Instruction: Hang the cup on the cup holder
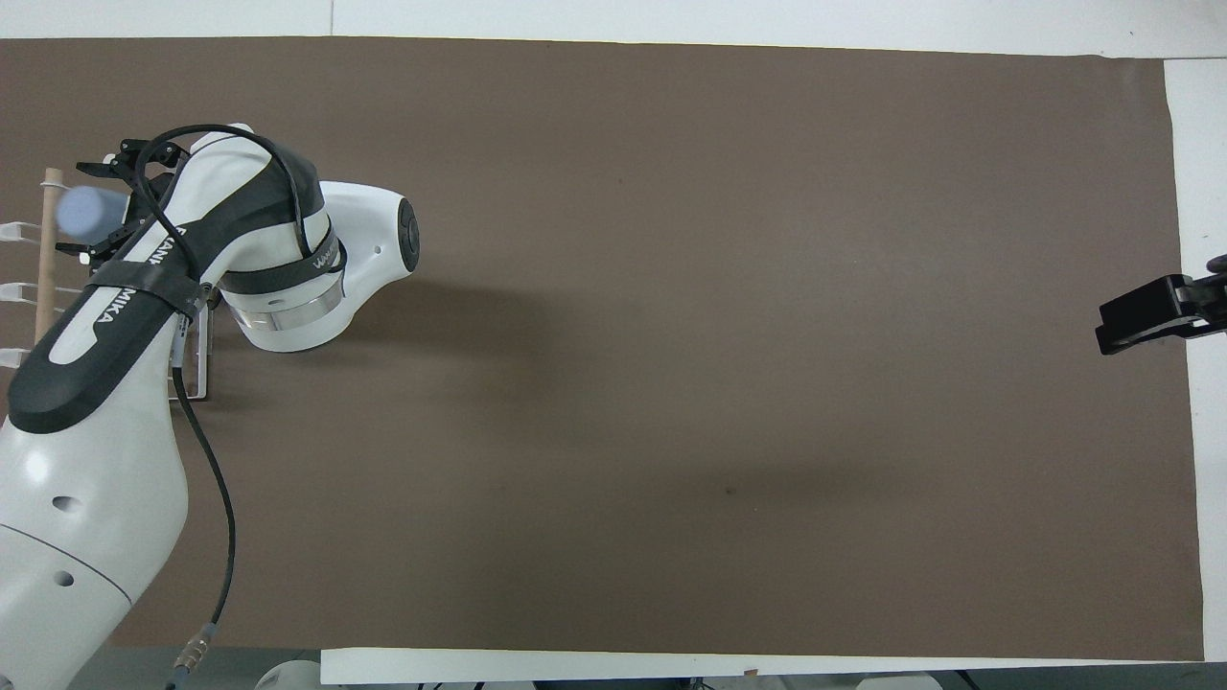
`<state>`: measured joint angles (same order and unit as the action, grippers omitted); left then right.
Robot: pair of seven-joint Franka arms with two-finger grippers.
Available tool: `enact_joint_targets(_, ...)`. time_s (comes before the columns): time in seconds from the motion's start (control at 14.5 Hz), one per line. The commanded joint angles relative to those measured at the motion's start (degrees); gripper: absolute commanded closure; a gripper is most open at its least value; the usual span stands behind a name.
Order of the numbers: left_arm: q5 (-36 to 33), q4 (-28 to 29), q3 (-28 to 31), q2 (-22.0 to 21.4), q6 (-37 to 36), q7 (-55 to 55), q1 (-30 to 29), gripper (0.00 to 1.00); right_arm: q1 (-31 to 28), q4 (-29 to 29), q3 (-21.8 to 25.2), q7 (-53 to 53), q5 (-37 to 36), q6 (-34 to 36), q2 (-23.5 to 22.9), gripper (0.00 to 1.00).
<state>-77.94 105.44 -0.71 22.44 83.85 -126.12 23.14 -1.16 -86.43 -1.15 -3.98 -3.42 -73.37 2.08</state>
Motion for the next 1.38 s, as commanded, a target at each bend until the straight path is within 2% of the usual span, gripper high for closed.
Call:
enact_joint_targets(0.0, 3.1, -0.8, 0.1, -0.6, 0.1, -1.3, -0.5, 0.00, -1.1, -1.7, -0.5, -0.5, 1.4, -0.8, 1.3, 0.00)
enact_joint_targets(0.07, 5.5, -2.9, 0.2, -0.4, -1.3, -2.2, -0.4, 0.01, -1.0, -1.7, -0.4, -0.3, 1.9, -0.9, 1.3, 0.00)
enact_joint_targets(0.21, 5.8, -3.6, 0.3, -0.4, -2.7, -2.3, 0.0, 0.01, -2.1, -1.7, -0.4, 1.5, 4.8, -1.0, 1.3, 0.00)
enact_joint_targets(0.41, 6.0, -4.5, 0.1, -0.9, -4.5, -0.2, 0.7, 0.00, -2.7, -1.8, -0.3, 1.6, 4.8, -2.0, 1.3, 0.00)
enact_joint_targets(0.48, 6.6, -5.5, -0.1, -2.0, -5.2, 3.4, 0.7, 0.00, -2.6, -1.8, -0.4, 1.9, 4.9, -2.6, 1.3, 0.00)
enact_joint_targets(0.55, 7.9, -5.6, -0.3, -4.9, -4.8, 7.4, 0.5, 0.00, -2.6, -1.8, -0.4, 2.1, 4.9, -2.9, 1.3, 0.00)
enact_joint_targets(0.76, 16.0, -5.3, -0.1, -12.9, -2.7, 21.3, -1.3, 0.00, -2.7, -1.9, -0.4, 2.0, 4.8, -3.0, 1.3, 0.00)
enact_joint_targets(0.9, 22.7, -6.6, -0.1, -13.5, 2.7, 28.3, -3.4, 0.00, -2.5, -1.8, -0.4, 2.2, 4.7, -3.0, 1.3, 0.00)
enact_joint_targets(1.1, 37.1, -8.5, 0.4, -13.4, 10.2, 29.5, -5.6, 0.00, -2.6, -1.8, -0.4, 2.2, 4.8, -3.0, 1.3, 0.00)
enact_joint_targets(1.31, 49.6, -8.1, -0.1, -13.9, 10.4, 30.7, -5.3, 0.00, -2.5, -1.8, -0.4, 2.2, 4.8, -3.0, 1.3, 0.00)
